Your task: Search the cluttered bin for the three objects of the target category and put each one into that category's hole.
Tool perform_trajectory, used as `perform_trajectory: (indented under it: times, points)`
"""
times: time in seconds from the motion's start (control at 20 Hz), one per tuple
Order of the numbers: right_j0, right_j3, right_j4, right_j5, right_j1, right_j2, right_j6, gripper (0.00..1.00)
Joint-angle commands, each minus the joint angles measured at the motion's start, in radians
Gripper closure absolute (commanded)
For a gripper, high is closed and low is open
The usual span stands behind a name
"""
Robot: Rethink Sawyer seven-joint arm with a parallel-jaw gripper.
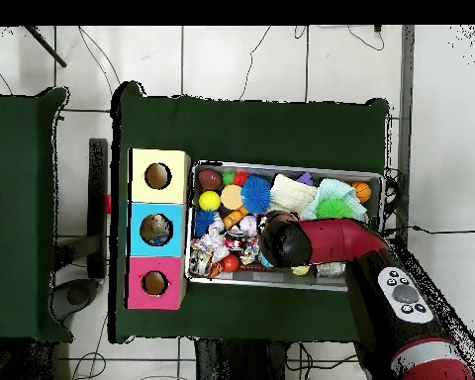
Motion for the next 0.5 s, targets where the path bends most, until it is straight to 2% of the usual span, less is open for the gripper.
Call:
perform_trajectory:
  times: [0.05,0.3,0.5]
  points:
    - [-0.022,-0.131,0.008,0.072,0.102,0.055,-0.037,0.0]
    - [-0.023,-0.166,-0.011,0.009,0.182,0.05,-0.016,0.0]
    - [-0.028,-0.176,-0.011,-0.012,0.197,0.06,-0.014,0.0]
